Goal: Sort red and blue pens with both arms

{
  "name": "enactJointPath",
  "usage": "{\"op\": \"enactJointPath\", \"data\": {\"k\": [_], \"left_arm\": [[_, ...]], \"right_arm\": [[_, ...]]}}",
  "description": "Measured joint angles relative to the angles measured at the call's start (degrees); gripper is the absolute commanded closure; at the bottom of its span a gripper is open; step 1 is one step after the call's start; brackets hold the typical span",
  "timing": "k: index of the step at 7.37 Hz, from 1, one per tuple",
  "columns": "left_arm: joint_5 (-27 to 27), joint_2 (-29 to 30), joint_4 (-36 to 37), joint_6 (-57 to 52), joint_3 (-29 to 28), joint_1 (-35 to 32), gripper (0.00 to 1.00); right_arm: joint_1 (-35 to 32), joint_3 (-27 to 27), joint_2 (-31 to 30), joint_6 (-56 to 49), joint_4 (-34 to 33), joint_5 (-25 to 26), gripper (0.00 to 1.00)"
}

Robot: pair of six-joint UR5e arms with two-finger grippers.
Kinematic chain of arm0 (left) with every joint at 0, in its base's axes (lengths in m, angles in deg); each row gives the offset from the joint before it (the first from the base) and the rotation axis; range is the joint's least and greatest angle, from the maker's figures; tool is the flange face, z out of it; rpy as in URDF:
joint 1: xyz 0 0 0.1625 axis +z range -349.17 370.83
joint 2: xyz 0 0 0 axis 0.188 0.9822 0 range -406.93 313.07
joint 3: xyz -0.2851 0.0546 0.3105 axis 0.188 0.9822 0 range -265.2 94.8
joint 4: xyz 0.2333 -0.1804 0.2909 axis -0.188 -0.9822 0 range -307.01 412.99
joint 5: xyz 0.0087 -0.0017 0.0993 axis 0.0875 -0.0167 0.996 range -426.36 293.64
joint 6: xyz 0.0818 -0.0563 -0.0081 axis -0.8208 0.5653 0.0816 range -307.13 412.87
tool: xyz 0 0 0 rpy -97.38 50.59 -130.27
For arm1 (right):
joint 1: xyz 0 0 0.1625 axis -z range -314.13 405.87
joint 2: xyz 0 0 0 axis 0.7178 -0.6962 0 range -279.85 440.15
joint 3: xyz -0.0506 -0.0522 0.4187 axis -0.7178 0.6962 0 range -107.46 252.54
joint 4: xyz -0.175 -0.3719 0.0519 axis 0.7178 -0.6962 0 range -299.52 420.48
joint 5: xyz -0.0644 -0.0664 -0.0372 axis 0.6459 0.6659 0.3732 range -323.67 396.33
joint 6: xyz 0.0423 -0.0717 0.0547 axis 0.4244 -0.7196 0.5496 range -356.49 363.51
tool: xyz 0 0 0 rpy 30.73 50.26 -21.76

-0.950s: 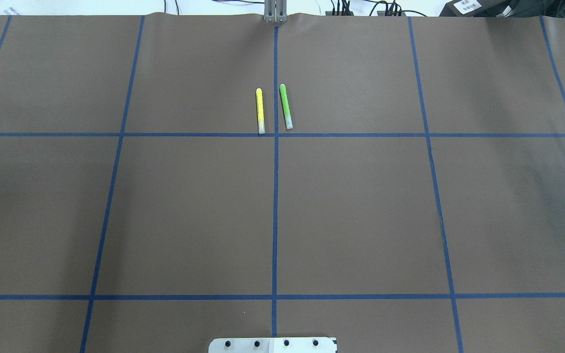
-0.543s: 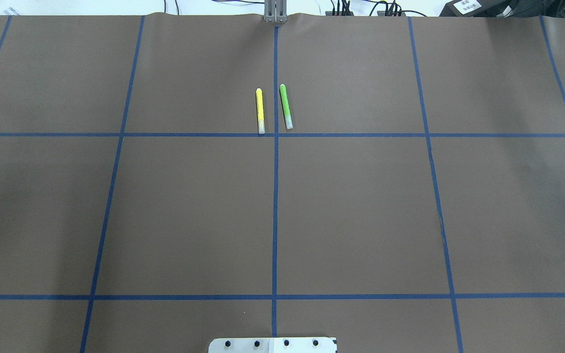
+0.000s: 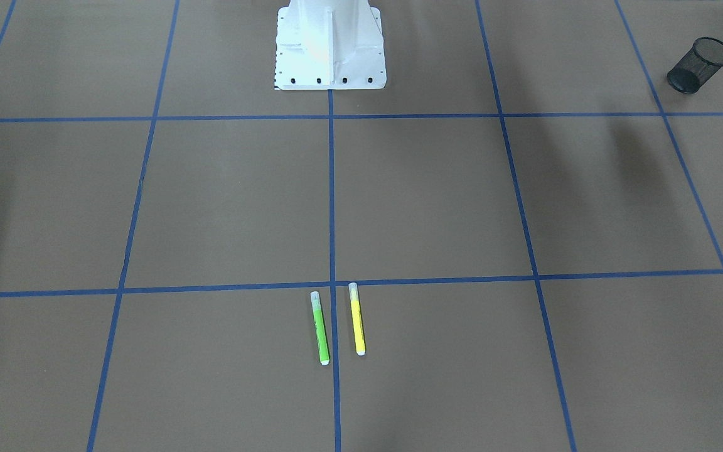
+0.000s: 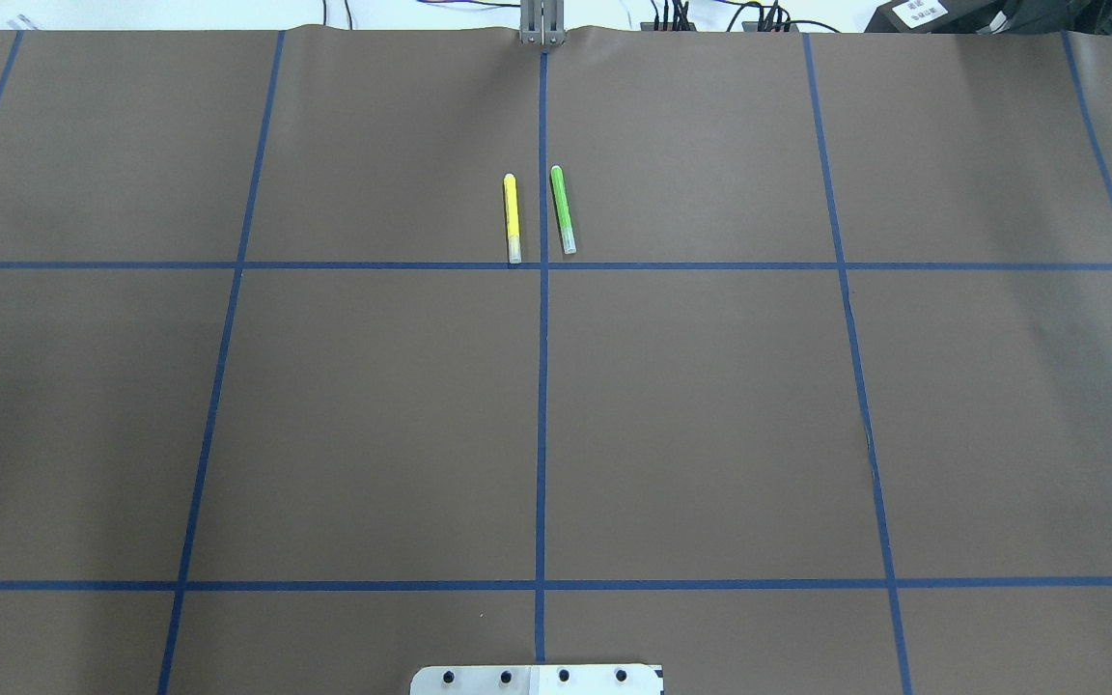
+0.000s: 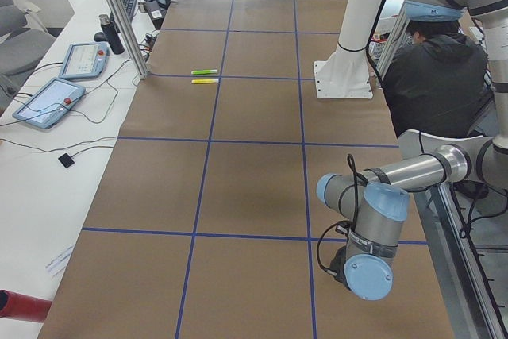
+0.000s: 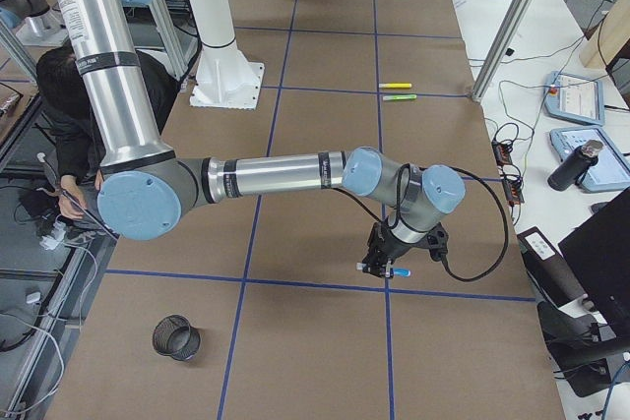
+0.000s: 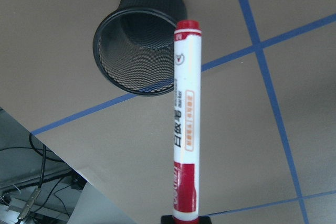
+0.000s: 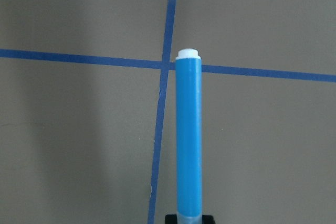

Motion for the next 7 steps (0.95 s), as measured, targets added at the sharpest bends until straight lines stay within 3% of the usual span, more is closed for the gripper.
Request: {"op": "enactJointPath", "data": {"k": [3,7], "left_arm": [[-2.52,0.17,1.86,-0.33,-2.45,-0.61,1.00],[-5.22,0.43,1.62,-1.23,-5.29,-0.62,1.00]], "right_arm": [[-1.00,-4.89,0.56,-0.02,-8.96,-0.07,1.00],[-1.78,-6.26,0.37,-1.03,-11.41,-0.07,1.00]]}}
